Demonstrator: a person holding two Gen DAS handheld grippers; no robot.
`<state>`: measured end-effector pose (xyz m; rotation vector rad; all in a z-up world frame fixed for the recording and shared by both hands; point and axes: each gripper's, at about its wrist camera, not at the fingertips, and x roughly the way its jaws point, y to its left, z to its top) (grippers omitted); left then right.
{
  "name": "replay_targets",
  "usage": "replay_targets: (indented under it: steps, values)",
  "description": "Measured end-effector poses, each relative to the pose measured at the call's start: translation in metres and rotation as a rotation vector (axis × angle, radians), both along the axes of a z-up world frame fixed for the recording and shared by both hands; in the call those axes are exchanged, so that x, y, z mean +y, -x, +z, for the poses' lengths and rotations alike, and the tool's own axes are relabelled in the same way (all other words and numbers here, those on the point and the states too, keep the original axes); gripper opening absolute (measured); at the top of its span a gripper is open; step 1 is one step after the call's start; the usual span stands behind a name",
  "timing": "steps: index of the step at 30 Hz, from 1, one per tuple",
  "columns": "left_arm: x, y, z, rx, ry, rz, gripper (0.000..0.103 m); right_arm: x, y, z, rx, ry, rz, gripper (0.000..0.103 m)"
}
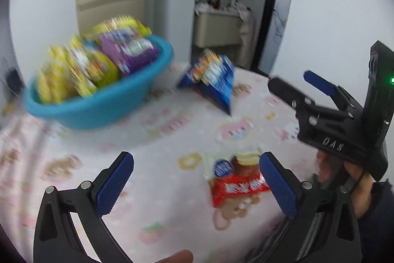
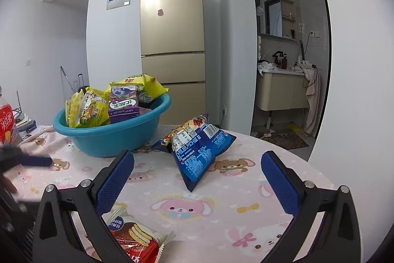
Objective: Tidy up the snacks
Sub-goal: 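Withdraw both tools from the basin back over the tablecloth, then move both open tools toward the red wafer pack on the tablecloth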
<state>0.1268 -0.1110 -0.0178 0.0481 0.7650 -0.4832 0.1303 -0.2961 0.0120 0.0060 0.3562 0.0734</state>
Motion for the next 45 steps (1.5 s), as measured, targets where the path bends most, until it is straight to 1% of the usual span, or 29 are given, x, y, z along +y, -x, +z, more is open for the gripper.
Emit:
replay_targets:
  steps: [2, 5, 13, 17, 22, 28, 29, 30, 31, 32, 34, 36, 37, 38, 39, 41, 42, 43, 45]
  values:
    - [-0.004, -0.004, -0.01, 0.039, -0.008, -0.006, 0.103, -0.003, 0.0, 0.0, 0.003, -0.013, -0.006, 0.103]
    - [-0.014, -0.004, -0.021, 0.068, -0.038, -0.026, 0.103, -0.008, -0.002, -0.001, 0.015, -0.037, -0.02, 0.103]
    - [-0.024, -0.006, -0.028, 0.092, -0.059, -0.063, 0.103, -0.025, -0.012, -0.009, 0.083, -0.091, -0.113, 0.103]
    - [-0.034, -0.004, -0.031, 0.115, -0.066, -0.116, 0.103, -0.025, -0.011, -0.009, 0.088, -0.082, -0.121, 0.103]
    - [-0.048, 0.001, -0.034, 0.152, -0.042, -0.196, 0.103, -0.015, -0.01, -0.008, 0.083, -0.035, -0.105, 0.103]
    - [-0.066, 0.001, -0.049, 0.182, -0.129, -0.222, 0.102, -0.015, -0.013, -0.009, 0.099, -0.035, -0.1, 0.103]
    - [-0.067, 0.0, -0.051, 0.189, -0.14, -0.216, 0.1, -0.015, -0.013, -0.009, 0.101, -0.037, -0.101, 0.103]
    - [-0.067, -0.002, -0.054, 0.197, -0.151, -0.199, 0.089, -0.016, -0.013, -0.009, 0.102, -0.039, -0.102, 0.103]
    - [-0.065, -0.004, -0.056, 0.213, -0.142, -0.193, 0.078, -0.016, -0.013, -0.01, 0.103, -0.038, -0.104, 0.103]
    - [-0.064, -0.005, -0.057, 0.222, -0.13, -0.191, 0.075, -0.015, -0.013, -0.009, 0.1, -0.034, -0.106, 0.103]
    - [-0.061, -0.005, -0.055, 0.219, -0.113, -0.192, 0.059, -0.012, -0.01, -0.008, 0.087, -0.016, -0.111, 0.103]
    - [-0.058, -0.004, -0.052, 0.211, -0.09, -0.189, 0.054, -0.008, -0.006, -0.005, 0.064, 0.009, -0.114, 0.103]
    - [-0.055, -0.005, -0.051, 0.211, -0.077, -0.186, 0.034, -0.005, -0.004, -0.004, 0.051, 0.02, -0.109, 0.103]
    - [-0.051, -0.006, -0.049, 0.216, -0.055, -0.183, 0.027, -0.003, -0.002, -0.003, 0.039, 0.027, -0.098, 0.103]
    - [-0.044, -0.007, -0.046, 0.217, -0.022, -0.176, 0.024, -0.001, -0.001, -0.002, 0.03, 0.032, -0.084, 0.103]
    - [-0.03, -0.01, -0.039, 0.2, 0.032, -0.141, 0.024, 0.001, -0.001, -0.001, 0.026, 0.04, -0.063, 0.103]
    - [-0.025, -0.011, -0.037, 0.194, 0.046, -0.128, 0.023, 0.003, -0.001, -0.001, 0.027, 0.043, -0.056, 0.103]
    - [-0.02, -0.012, -0.036, 0.192, 0.065, -0.113, 0.018, 0.003, -0.002, -0.001, 0.03, 0.045, -0.053, 0.103]
    - [-0.01, -0.015, -0.034, 0.198, 0.101, -0.085, 0.016, 0.003, -0.003, -0.002, 0.037, 0.042, -0.053, 0.103]
